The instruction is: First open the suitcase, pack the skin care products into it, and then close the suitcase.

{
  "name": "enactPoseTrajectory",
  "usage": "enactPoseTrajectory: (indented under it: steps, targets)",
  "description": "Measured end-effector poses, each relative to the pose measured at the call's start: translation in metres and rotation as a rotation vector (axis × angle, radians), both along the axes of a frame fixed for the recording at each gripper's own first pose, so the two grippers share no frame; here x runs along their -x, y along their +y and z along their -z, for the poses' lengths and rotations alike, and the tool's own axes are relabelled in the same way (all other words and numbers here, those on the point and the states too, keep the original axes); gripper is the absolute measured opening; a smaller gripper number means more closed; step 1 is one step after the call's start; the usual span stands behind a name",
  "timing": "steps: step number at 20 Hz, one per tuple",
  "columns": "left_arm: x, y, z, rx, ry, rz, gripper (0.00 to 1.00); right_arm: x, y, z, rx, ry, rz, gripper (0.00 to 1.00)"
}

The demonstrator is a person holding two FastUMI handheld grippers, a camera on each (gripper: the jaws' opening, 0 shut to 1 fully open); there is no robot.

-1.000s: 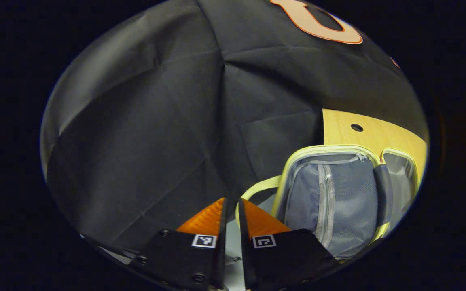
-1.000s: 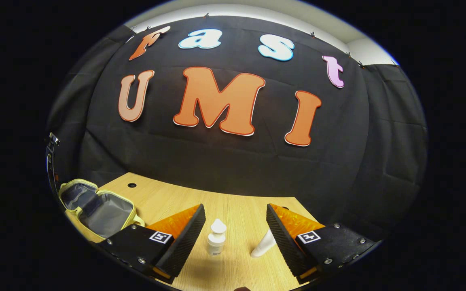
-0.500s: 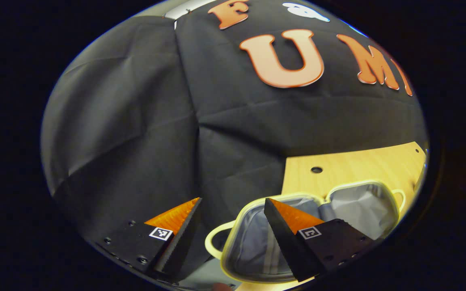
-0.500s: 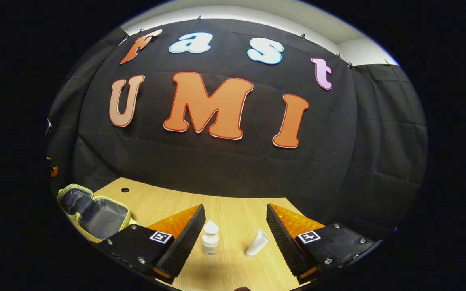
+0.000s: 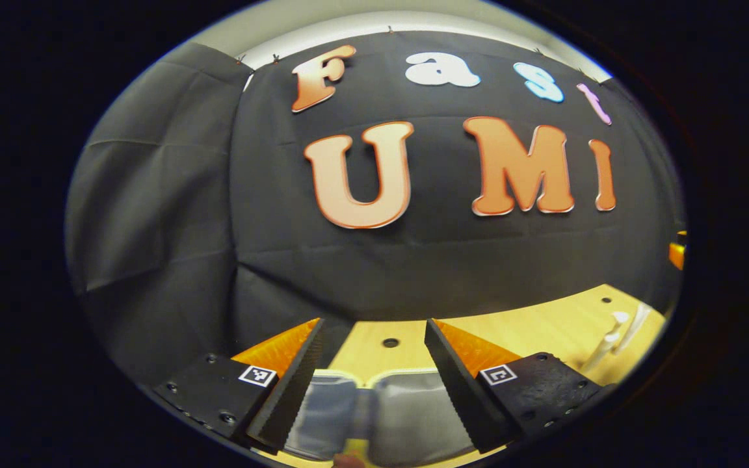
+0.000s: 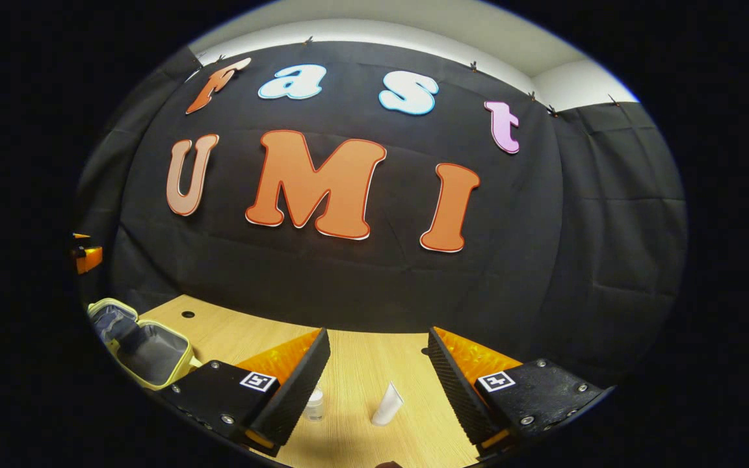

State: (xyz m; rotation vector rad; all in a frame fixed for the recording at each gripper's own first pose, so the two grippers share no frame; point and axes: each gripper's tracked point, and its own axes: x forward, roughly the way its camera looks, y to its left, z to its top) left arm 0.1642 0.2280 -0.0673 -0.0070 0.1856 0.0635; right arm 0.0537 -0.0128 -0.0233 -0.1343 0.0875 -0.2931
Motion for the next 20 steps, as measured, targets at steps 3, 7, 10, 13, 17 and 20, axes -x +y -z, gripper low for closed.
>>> enactPoseTrajectory:
  steps: [3, 7, 10, 13, 17, 20]
  targets:
    - [-0.005, -0.079, -0.020, 0.013, -0.033, 0.073, 0.98, -0.003, -0.013, 0.003, -0.001, -0.001, -0.030, 0.96]
    - [-0.004, -0.166, -0.031, 0.025, -0.050, 0.159, 0.99, -0.006, -0.026, 0.013, -0.005, 0.008, -0.073, 0.97]
    - [0.000, -0.227, -0.021, 0.003, -0.033, 0.235, 0.99, -0.006, -0.037, 0.030, -0.030, 0.034, -0.095, 0.97]
    - [0.004, -0.276, -0.005, -0.005, 0.002, 0.304, 1.00, -0.006, -0.050, 0.048, -0.038, 0.068, -0.106, 0.97]
    - [0.007, -0.333, 0.034, 0.011, 0.087, 0.387, 0.99, -0.010, -0.060, 0.090, -0.096, 0.172, -0.145, 0.97]
    - [0.008, -0.368, 0.066, 0.034, 0.158, 0.438, 0.99, -0.018, -0.063, 0.120, -0.127, 0.232, -0.162, 0.97]
